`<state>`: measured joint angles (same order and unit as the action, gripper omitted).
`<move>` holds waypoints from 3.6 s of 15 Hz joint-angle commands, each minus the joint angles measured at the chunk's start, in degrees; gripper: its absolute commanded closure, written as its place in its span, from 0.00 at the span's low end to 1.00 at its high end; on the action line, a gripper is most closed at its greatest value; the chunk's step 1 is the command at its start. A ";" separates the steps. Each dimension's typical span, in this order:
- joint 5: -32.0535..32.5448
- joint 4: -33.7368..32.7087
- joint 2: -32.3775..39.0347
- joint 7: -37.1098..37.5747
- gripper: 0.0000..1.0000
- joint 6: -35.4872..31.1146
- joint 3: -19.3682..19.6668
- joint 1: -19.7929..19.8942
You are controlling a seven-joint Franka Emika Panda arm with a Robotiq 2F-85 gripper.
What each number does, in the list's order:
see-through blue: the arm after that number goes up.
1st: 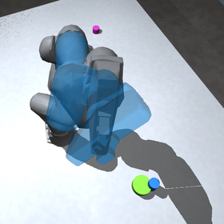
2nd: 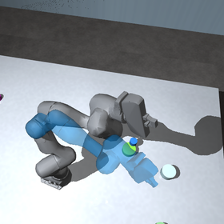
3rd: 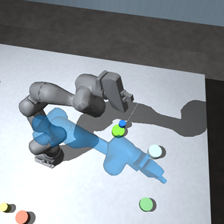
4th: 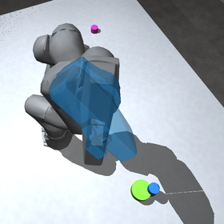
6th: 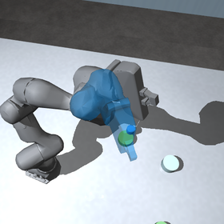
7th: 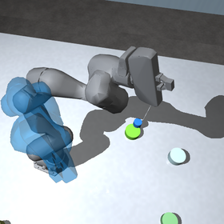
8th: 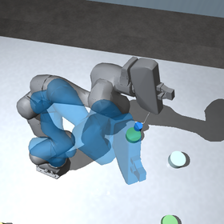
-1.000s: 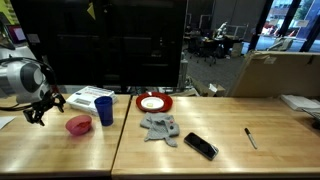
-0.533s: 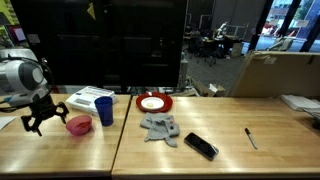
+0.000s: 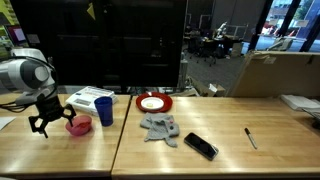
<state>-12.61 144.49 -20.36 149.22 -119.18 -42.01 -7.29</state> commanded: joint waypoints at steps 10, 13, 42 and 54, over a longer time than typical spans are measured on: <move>1.94 -0.69 1.70 -0.15 0.00 -8.65 -7.07 6.99; 2.15 -0.38 4.14 -0.81 0.00 -11.71 -7.04 6.67; 7.61 -1.88 5.36 -0.72 0.99 -10.36 10.66 -10.12; 13.95 -1.52 -4.89 -1.35 0.99 -11.08 12.53 -10.72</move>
<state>-0.25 141.81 -21.79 148.58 -129.19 -30.47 -17.43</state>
